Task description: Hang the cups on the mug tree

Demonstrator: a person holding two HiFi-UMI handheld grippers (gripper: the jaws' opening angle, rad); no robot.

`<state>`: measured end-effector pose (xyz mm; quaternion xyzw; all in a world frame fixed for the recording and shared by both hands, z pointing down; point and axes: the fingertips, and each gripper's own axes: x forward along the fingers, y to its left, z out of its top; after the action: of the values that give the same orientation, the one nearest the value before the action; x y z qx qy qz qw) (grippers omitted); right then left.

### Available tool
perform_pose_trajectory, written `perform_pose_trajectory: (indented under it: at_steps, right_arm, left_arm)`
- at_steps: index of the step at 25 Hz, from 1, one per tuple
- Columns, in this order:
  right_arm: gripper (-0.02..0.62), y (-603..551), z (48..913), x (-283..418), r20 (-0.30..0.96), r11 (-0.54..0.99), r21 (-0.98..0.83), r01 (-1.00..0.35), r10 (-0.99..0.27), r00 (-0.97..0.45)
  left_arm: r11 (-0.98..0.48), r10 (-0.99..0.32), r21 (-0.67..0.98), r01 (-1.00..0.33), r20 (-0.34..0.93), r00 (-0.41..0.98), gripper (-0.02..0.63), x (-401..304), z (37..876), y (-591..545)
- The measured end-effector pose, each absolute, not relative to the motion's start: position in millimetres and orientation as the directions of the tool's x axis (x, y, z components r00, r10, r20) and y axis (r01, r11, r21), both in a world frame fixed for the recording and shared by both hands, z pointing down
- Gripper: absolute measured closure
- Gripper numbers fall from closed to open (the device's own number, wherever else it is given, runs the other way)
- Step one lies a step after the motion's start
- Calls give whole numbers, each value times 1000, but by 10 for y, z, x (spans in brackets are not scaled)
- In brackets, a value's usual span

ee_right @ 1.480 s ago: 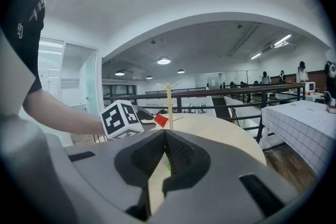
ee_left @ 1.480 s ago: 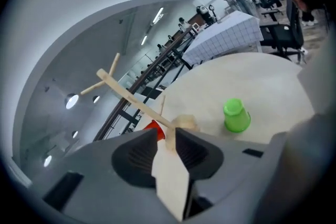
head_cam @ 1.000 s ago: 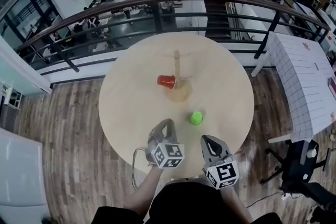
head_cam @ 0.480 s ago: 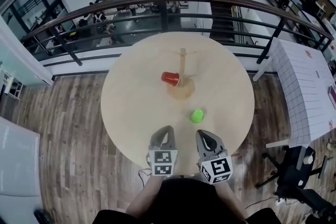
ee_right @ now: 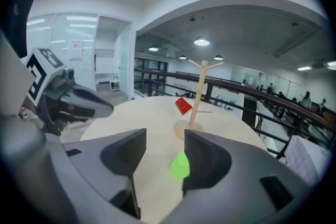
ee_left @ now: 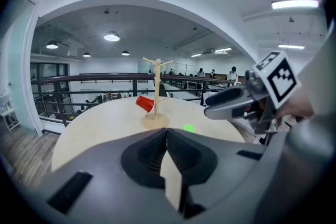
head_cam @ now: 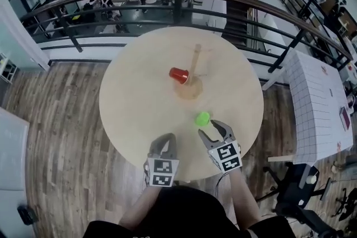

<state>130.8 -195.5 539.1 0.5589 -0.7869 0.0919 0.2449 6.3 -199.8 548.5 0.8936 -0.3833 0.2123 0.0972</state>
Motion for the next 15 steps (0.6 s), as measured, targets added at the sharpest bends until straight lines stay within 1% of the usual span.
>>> perform_pose_trajectory:
  at_steps: [4, 6, 10, 12, 15]
  right_arm:
    - [318, -2359, 5650, 1436, 620, 509, 147, -848, -715, -322]
    - [311, -2470, 5789, 1483, 686, 579, 140, -803, -642, -343]
    - [301, -2548, 6124, 1471, 817, 713, 55, -699, -435, -379]
    - [301, -2570, 6297, 1458, 865, 761, 29, -648, -344, -366]
    - [301, -2584, 6562, 1475, 918, 814, 33, -580, -254, -304]
  left_arm:
    - [-686, -644, -9, -728, 473, 601, 592, -82, 5564, -2048]
    - [-663, -651, 7, -748, 489, 581, 592, -195, 5630, -2027]
    - [-621, -674, 10, -784, 504, 540, 592, -453, 5627, -2026]
    - [-601, -683, 11, -799, 512, 521, 592, -565, 5651, -2028]
    - [-578, -691, 9, -816, 527, 495, 592, -689, 5718, -2001]
